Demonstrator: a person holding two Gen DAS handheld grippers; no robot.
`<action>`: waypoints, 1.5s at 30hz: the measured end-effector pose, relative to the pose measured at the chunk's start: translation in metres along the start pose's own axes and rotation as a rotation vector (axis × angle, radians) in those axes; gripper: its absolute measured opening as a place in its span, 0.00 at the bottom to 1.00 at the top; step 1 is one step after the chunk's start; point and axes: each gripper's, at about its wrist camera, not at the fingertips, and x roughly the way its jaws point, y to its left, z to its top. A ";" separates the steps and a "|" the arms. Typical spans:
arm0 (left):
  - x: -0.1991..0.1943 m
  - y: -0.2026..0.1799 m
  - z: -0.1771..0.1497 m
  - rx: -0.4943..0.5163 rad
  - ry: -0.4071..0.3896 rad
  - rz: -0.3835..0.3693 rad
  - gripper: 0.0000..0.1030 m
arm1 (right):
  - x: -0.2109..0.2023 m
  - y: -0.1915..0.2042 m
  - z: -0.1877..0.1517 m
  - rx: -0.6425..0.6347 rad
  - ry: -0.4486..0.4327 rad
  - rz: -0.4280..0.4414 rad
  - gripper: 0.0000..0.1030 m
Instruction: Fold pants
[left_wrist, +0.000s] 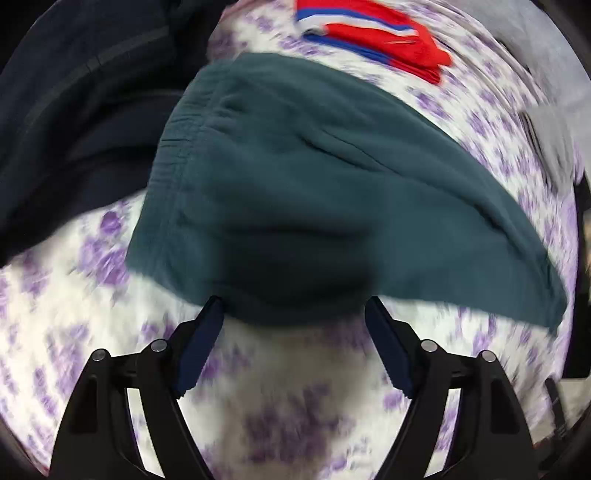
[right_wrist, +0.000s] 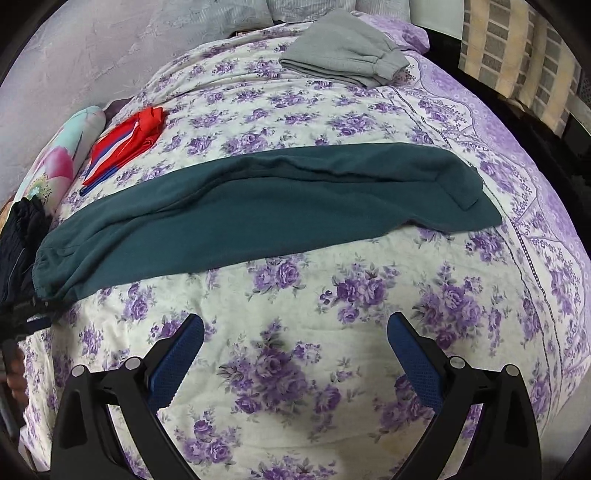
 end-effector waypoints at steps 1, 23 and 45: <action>0.008 0.009 0.007 -0.058 0.021 -0.025 0.69 | 0.001 0.000 0.000 0.001 0.002 0.004 0.97; -0.026 -0.002 0.013 -0.102 -0.122 0.005 0.10 | 0.085 -0.223 0.083 0.528 -0.033 -0.019 0.05; -0.058 0.009 -0.088 -0.013 -0.090 0.397 0.43 | 0.010 -0.296 0.090 0.295 -0.069 -0.401 0.64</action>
